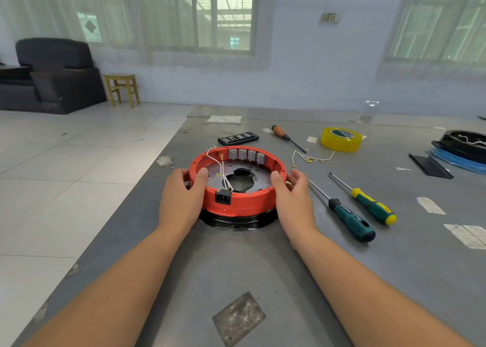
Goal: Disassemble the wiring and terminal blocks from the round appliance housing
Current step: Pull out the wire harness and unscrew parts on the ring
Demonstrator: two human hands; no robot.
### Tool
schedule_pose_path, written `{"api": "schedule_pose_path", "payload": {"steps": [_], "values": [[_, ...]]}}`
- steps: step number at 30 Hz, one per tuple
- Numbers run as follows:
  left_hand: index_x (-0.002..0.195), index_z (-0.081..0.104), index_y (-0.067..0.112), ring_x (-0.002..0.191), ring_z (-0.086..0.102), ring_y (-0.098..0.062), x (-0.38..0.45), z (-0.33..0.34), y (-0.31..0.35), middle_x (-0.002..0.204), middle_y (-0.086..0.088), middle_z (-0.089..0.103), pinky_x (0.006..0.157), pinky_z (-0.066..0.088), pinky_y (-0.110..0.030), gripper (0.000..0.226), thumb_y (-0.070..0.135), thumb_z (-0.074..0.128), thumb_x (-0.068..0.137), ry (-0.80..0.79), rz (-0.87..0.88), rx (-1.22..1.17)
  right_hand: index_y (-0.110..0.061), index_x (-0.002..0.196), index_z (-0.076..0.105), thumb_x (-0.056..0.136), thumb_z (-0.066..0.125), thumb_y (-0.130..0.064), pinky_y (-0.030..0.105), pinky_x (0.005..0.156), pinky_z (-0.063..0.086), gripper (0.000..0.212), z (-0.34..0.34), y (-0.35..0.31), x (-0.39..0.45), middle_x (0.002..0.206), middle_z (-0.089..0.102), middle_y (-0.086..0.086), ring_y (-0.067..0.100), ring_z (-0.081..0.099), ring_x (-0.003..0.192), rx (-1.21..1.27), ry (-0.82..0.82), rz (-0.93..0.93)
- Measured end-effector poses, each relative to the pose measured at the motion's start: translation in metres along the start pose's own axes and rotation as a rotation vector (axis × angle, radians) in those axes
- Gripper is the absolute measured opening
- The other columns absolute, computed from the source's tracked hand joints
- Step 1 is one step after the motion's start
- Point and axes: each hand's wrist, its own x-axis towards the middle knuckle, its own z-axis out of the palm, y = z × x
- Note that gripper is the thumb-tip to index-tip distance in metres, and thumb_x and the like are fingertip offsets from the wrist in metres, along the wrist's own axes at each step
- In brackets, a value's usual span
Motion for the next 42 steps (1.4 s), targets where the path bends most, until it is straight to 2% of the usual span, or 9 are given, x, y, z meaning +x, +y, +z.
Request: {"api": "schedule_pose_path", "payload": {"steps": [4,8,11,19,25,29,32,38,42], "values": [[0.102,0.06,0.04,0.109,0.061,-0.009,-0.002,-0.001,0.001,0.114,0.011,0.064,0.094,0.047,-0.033,0.004,0.044,0.061,0.101,-0.005,0.047,-0.084,-0.038,0.132,0.051,0.092,0.063,-0.052,0.009,0.079,0.036,0.044,0.005,-0.001,-0.003,0.114,0.057,-0.031,-0.016,0.053,0.106,0.046,-0.027,0.0],[0.118,0.058,0.044,0.105,0.056,0.017,-0.004,-0.001,0.005,0.117,0.023,0.059,0.089,0.042,-0.017,0.025,0.037,0.068,0.097,0.003,0.079,-0.187,-0.051,0.151,0.034,0.088,0.058,-0.062,0.028,0.117,0.033,0.069,0.005,-0.005,0.0,0.153,0.043,-0.024,-0.002,0.037,0.142,0.065,-0.051,-0.067],[0.113,0.053,0.055,0.118,0.054,0.003,-0.008,0.001,0.014,0.117,0.034,0.05,0.102,0.043,-0.025,0.035,0.032,0.072,0.095,0.012,0.127,-0.224,-0.06,0.15,0.027,0.093,0.06,-0.055,0.04,0.122,0.031,0.066,0.002,-0.008,0.004,0.155,0.04,-0.026,0.0,0.037,0.144,0.181,-0.109,-0.064],[0.147,0.032,0.07,0.123,0.043,0.012,-0.014,0.011,0.022,0.148,0.01,0.038,0.113,0.03,-0.026,0.059,0.059,0.062,0.098,-0.107,0.018,-0.265,-0.072,0.136,0.035,0.099,0.063,-0.021,0.037,0.082,0.061,0.07,-0.01,-0.005,0.014,0.137,0.062,-0.019,0.016,0.067,0.119,0.443,-0.232,0.028],[0.142,0.017,0.082,0.121,0.07,-0.02,-0.019,0.012,0.025,0.151,0.016,0.054,0.086,0.064,-0.039,0.073,0.04,0.063,0.103,-0.356,-0.106,-0.528,-0.036,0.156,0.028,0.094,0.062,0.002,0.053,0.097,0.055,0.08,-0.008,0.002,0.021,0.144,0.058,-0.007,0.025,0.065,0.12,0.644,-0.2,0.071],[0.162,0.007,0.051,0.121,0.07,-0.023,-0.017,0.012,0.021,0.153,0.013,0.054,0.087,0.064,-0.046,0.101,0.012,0.073,0.096,-0.372,-0.292,-0.842,-0.027,0.137,0.056,0.092,0.064,0.002,0.036,0.084,0.057,0.054,-0.004,0.002,0.021,0.132,0.067,0.001,0.022,0.068,0.113,0.664,-0.238,0.025],[0.145,0.051,0.01,0.114,0.074,-0.028,-0.016,0.017,0.021,0.139,-0.008,0.068,0.083,0.065,-0.042,0.055,0.005,0.073,0.094,-0.367,-0.404,-0.88,-0.029,0.141,0.054,0.092,0.064,0.0,0.03,0.085,0.057,0.057,-0.003,0.002,0.021,0.133,0.067,-0.004,0.02,0.068,0.117,0.676,-0.265,-0.001],[0.151,0.039,0.034,0.113,0.074,-0.032,-0.016,0.019,0.021,0.124,-0.009,0.076,0.105,0.055,-0.05,0.086,-0.003,0.078,0.084,-0.399,-0.406,-0.988,-0.045,0.147,0.045,0.095,0.068,-0.014,0.051,0.103,0.052,0.065,-0.008,-0.001,0.019,0.134,0.067,0.005,0.023,0.066,0.115,0.592,-0.34,0.07],[0.14,0.049,0.027,0.108,0.075,-0.038,-0.019,0.026,0.017,0.128,-0.009,0.074,0.093,0.061,-0.052,0.067,-0.007,0.075,0.088,-0.397,-0.432,-0.953,-0.053,0.15,0.034,0.096,0.068,-0.011,0.047,0.096,0.057,0.076,-0.007,-0.002,0.015,0.128,0.069,0.014,0.031,0.068,0.117,0.57,-0.404,0.026]]}}
